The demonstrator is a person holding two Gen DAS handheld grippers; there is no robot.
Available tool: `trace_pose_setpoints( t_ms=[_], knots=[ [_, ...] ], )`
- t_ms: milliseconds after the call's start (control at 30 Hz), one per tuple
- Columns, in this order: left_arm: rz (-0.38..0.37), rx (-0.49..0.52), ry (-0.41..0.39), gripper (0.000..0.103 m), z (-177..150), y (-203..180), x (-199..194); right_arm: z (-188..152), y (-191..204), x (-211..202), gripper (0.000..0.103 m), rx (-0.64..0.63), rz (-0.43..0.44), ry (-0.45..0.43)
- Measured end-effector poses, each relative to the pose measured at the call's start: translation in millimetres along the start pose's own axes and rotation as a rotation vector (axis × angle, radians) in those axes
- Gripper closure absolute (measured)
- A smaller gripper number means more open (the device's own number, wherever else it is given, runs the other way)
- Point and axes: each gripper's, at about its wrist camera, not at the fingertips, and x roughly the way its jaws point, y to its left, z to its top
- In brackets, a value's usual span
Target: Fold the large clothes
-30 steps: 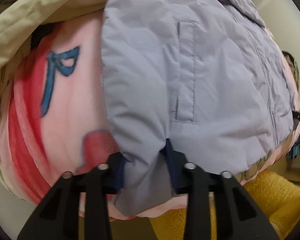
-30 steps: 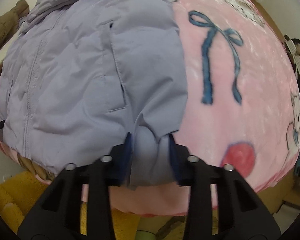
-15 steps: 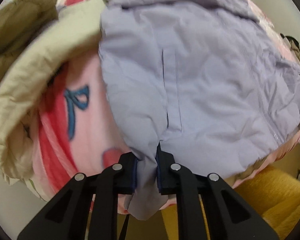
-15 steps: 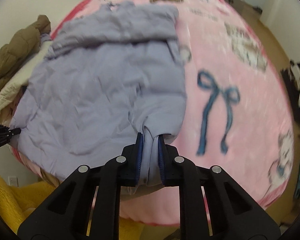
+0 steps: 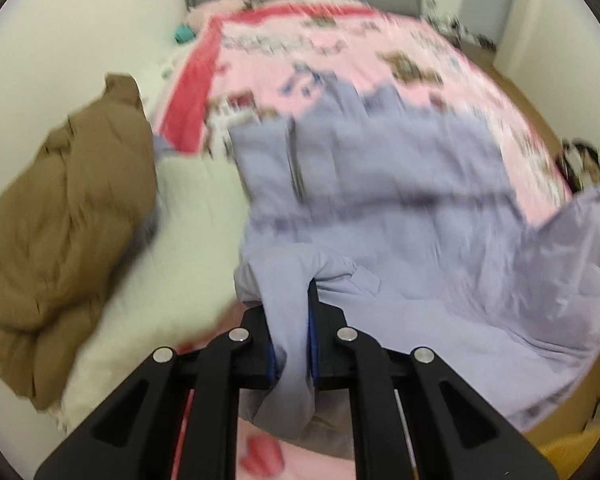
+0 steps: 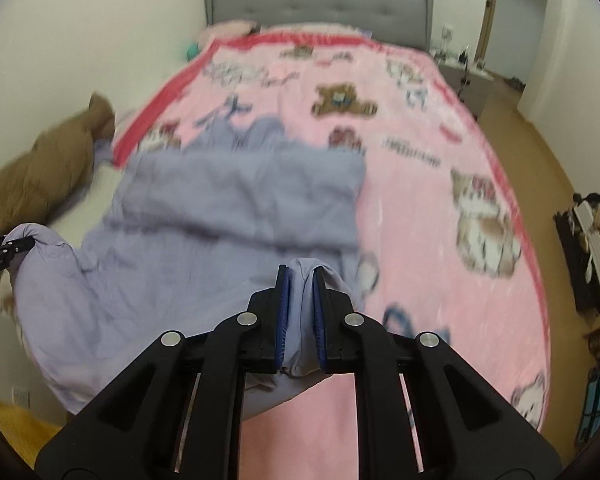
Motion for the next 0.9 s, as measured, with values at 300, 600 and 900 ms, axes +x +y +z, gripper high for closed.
trace_pose_setpoints(
  t_ms=[300,600,900],
  knots=[
    [0.048,-0.030,-0.141,0.092,124.9,10.0,51.4,101.2,-67.3,66.1,0.092,0.137,0.017,-0.084],
    [0.119,-0.094,-0.027,0.092,187.6,29.4,168.3,171.3,-75.4,205.1,0.092,0.213,0.035,-0.037],
    [0.210,-0.110,0.123,0.092,206.0,17.7,258.3,181.3,-45.2,335.5,0.091,0.131,-0.166,0.147]
  ],
)
